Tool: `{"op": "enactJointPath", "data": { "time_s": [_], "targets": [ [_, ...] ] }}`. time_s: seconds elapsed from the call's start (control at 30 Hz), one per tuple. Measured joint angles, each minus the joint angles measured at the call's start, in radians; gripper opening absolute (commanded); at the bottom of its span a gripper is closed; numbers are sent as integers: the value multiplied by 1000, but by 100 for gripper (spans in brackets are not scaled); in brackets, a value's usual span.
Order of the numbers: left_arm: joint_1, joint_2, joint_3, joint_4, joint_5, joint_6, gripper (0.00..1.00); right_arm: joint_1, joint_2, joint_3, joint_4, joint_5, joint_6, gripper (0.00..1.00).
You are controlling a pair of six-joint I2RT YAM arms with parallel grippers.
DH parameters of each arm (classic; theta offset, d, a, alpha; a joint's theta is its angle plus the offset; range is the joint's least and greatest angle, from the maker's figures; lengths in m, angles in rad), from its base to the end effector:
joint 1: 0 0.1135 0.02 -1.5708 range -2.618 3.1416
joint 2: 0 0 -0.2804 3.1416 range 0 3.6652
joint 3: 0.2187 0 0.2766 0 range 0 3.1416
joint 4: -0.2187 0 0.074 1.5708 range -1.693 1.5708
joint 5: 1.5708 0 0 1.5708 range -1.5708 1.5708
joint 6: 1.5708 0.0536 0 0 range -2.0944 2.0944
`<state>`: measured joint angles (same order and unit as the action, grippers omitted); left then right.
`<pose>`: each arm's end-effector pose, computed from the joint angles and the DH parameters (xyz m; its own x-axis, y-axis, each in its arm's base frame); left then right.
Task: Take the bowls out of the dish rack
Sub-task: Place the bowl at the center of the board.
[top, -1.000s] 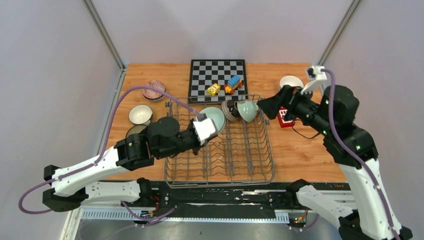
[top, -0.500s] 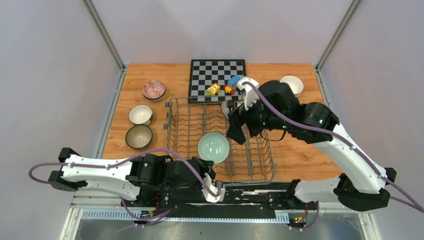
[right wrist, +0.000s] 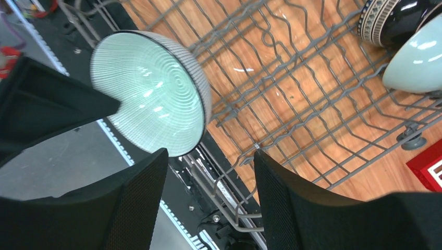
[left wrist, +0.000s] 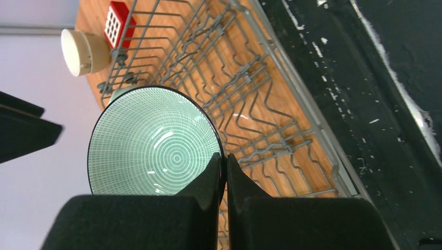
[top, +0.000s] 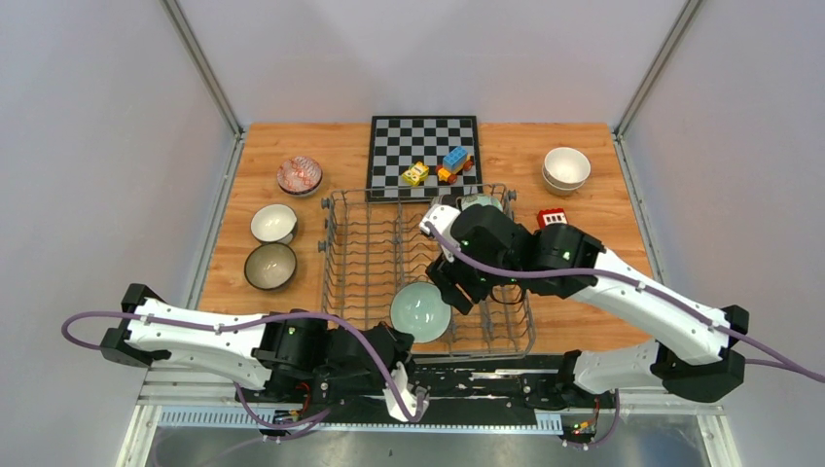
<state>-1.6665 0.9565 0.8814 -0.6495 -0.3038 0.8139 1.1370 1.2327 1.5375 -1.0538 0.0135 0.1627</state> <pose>-0.0056 -0.2263 0.2993 0.7496 0.5489 -0.3700 0.6209 -0.3892 0.6805 0.1099 0.2356 0.4294 -0.4287 -0.5401 -0.7242 -0.8448 0.5237 0.1096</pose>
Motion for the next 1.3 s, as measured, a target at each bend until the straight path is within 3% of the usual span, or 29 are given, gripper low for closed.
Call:
{"op": "enactJointPath", "data": {
  "time_s": [0.17, 0.4, 0.87, 1.3],
  "targets": [
    [0, 0, -2, -5, 77, -28, 0, 4, -1, -102, 51, 41, 21, 60],
    [0, -14, -7, 5, 172, -92, 0, 16, 3, -117, 123, 47, 59, 55],
    [0, -38, -26, 51, 191, -119, 0, 68, 48, -155, 169, 31, 110, 47],
    [0, -45, -43, 68, 190, -120, 0, 69, 48, -209, 171, 32, 130, 33]
  ]
}}
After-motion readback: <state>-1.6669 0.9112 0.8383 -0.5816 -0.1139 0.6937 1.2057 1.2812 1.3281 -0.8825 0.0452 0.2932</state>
